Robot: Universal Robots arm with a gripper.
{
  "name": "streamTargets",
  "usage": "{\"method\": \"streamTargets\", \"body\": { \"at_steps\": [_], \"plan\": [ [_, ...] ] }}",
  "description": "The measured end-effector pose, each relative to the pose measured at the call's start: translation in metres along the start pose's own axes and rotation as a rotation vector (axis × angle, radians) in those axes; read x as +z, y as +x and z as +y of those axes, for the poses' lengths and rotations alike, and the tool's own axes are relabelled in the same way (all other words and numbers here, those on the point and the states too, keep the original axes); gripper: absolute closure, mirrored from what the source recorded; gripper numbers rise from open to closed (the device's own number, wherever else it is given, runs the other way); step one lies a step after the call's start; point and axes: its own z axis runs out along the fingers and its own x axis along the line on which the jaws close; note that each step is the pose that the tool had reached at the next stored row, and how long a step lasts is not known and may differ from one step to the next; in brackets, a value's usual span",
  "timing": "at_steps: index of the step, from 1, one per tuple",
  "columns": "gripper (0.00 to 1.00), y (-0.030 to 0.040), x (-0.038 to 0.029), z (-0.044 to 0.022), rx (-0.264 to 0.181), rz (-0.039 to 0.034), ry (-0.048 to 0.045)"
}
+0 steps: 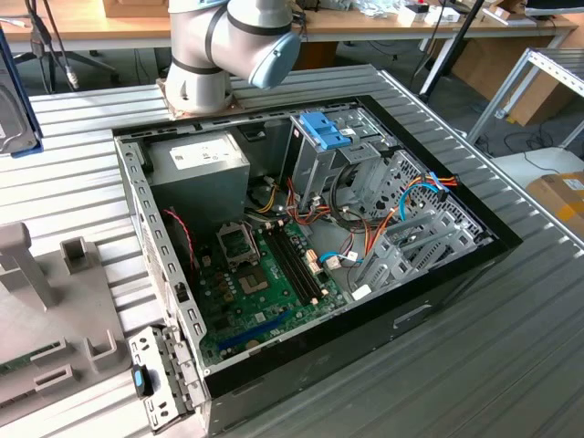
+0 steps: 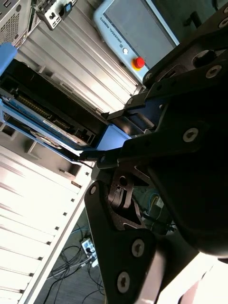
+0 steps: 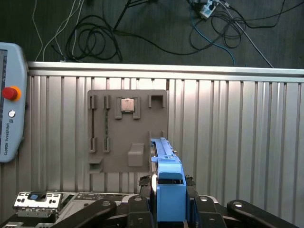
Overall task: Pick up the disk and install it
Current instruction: 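Pick up the disk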
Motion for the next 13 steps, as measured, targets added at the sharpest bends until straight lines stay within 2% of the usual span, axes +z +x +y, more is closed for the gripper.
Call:
{"method": "streamTargets", "body": {
  "at_steps": [1,6,13],
  "plan": [
    [0.63,0.0,0.0,-0.0015,0.0,0.0,0.0],
    [0.63,0.0004,0.0002,-0.0172,0.0,0.0,0.0001],
    [0.63,0.0005,0.0002,-0.0201,0.0,0.0,0.0]
  ]
}}
